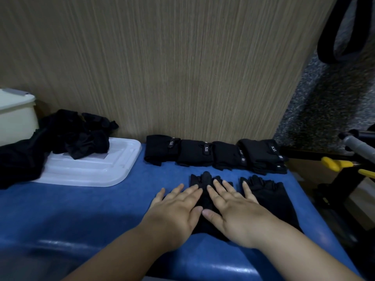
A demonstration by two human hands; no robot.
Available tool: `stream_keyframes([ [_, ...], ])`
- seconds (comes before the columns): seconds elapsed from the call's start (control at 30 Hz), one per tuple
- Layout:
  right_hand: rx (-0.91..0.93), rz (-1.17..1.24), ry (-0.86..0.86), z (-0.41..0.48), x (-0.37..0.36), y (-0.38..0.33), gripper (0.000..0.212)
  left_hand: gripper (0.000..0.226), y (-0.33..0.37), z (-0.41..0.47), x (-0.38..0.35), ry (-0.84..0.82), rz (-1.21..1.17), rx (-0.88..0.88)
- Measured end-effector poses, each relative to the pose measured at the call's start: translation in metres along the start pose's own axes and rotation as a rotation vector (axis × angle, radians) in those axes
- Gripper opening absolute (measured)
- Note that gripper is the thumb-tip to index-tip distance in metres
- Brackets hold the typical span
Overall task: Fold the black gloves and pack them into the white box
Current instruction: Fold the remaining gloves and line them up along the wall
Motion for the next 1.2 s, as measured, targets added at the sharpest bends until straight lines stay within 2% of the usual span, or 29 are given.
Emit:
stream_keyframes([
  [0.3,0.030,0.010,-0.011,-0.007,0.001,0.010,0.073,0.052,0.001,-0.004,0.001,-0.014,0.023,0.055],
  [0.5,0.076,0.082,0.094,-0.011,-0.004,0.015,0.070,0.053,0.004,-0.006,0.002,-0.019,0.022,0.081],
  [0.57,0.108,0.112,0.160,-0.012,-0.005,0.019,0.068,0.053,0.006,-0.006,0.003,-0.012,0.019,0.086],
  [0.67,0.097,0.191,0.353,-0.022,0.004,0.032,0.062,0.053,0.007,-0.006,0.004,0.024,-0.025,0.081],
  [0.77,-0.041,0.246,0.588,-0.036,0.014,0.056,0.048,0.053,0.010,-0.005,0.006,0.122,-0.116,0.012],
  [0.83,-0.182,0.314,0.686,-0.044,0.018,0.076,0.035,0.052,0.011,-0.006,0.007,0.151,-0.187,-0.051],
  [0.9,-0.374,0.371,0.624,-0.054,0.019,0.093,0.026,0.053,0.014,-0.005,0.006,0.143,-0.223,-0.106],
  [0.97,-0.535,0.382,0.433,-0.062,0.020,0.104,0.028,0.053,0.016,-0.003,0.002,0.090,-0.209,-0.147],
  [1.07,-0.574,0.342,0.237,-0.065,0.019,0.110,0.044,0.054,0.019,-0.002,-0.004,0.001,-0.117,-0.171],
  [1.2,-0.594,0.385,0.262,-0.062,0.013,0.106,0.055,0.055,0.024,-0.003,-0.005,-0.008,-0.056,-0.167],
])
Point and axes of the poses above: each hand's wrist, its own z-axis towards the middle knuckle, its own x-axis out of the back of the hand, y = z × x, the point moved 1 cm from there along z, towards the middle knuckle, and after that the axes turned 11 degrees about x, right-handed, at the moved point
